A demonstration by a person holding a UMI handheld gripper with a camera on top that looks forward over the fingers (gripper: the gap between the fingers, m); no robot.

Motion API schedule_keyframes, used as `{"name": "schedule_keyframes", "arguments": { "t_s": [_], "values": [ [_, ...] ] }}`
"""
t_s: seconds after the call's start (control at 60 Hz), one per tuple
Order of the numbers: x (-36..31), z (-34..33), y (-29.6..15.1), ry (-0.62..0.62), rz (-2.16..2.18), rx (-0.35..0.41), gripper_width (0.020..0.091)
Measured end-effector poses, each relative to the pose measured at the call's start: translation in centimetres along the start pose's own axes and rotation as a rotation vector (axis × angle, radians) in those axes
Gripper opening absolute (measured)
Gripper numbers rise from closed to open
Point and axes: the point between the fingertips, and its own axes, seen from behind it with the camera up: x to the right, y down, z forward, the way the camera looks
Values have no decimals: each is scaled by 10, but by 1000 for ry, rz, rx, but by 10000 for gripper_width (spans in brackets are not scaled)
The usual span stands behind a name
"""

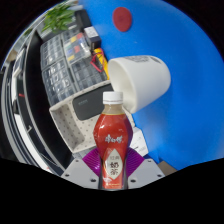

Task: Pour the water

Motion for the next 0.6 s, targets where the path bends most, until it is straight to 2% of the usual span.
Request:
{"name": "schedule_keyframes", "arguments": {
  "t_s": [0.083, 0.333, 0.55, 0.6],
  "values": [
    [-2, 0, -4, -12, 30, 10, 287],
    [5, -7, 3, 46, -106, -31, 287],
    [-45, -18, 10, 49, -548, -83, 288],
    [-61, -19, 4, 33, -704, -72, 288]
  ]
}}
